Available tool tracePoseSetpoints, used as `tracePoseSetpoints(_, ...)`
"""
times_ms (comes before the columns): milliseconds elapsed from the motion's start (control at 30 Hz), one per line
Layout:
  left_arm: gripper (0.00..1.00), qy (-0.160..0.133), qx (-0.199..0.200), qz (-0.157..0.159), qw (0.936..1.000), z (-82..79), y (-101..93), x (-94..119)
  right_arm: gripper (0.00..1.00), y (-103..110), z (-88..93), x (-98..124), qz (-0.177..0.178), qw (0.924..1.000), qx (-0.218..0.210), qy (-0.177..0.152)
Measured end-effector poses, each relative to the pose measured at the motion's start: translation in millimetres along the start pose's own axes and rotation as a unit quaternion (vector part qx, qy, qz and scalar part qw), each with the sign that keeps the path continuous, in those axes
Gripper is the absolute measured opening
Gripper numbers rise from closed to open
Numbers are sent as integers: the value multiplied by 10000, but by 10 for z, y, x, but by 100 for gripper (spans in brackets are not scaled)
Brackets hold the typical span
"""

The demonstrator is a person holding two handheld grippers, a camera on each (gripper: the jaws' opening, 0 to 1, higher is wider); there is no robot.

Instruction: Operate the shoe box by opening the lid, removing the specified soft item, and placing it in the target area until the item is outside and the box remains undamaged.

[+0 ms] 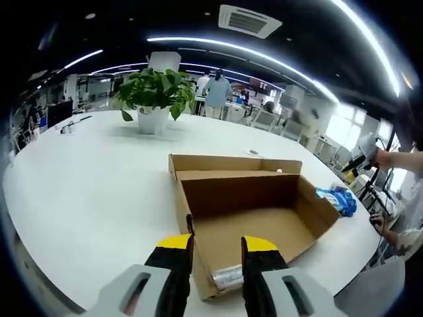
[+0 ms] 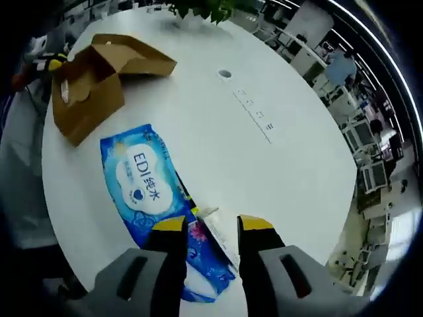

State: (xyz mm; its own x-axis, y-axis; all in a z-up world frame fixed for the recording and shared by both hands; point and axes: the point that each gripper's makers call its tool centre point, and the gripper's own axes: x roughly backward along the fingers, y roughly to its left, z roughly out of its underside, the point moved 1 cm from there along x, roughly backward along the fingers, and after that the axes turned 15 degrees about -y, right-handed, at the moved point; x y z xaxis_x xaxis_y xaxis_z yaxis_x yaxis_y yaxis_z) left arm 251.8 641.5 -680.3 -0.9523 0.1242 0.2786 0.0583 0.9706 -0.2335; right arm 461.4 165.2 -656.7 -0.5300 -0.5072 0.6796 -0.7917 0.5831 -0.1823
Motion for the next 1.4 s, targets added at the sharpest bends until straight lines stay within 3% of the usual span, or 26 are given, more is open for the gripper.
tracePoseSetpoints(100, 29, 3, -9, 0, 10000, -2, -5, 1, 29, 129, -86, 3, 34, 9979, -546, -335)
tracePoseSetpoints(200, 29, 7, -15, -2, 10000, -3, -11, 2, 30, 333, -149, 17, 37, 9899, -1211, -738)
tracePoseSetpoints(300, 29, 36, 8, -20, 10000, 7, -3, 1, 29, 526, -117, -3, 173, 9736, -1974, -1129)
tracePoseSetpoints(467, 29, 59, -31, -16, 10000, 11, -12, 0, 30, 996, -37, -51, 30, 9591, -2392, -1514)
tracePoseSetpoints(733, 29, 172, -123, -64, 9998, 45, -2, -24, 34, 1734, -46, -60, -272, 9459, -2664, -1834)
tracePoseSetpoints(900, 29, 237, -214, -118, 9994, 59, 18, -33, 35, 1974, 3, -77, -416, 9426, -2712, -1901)
tracePoseSetpoints(1100, 29, 388, -415, -122, 9983, 100, -1, -31, 37, 2136, 112, 4, -587, 9381, -2798, -1954)
tracePoseSetpoints(1400, 29, 473, -718, -154, 9962, 75, 1, -44, 37, 2253, 251, 84, -490, 9345, -2911, -1989)
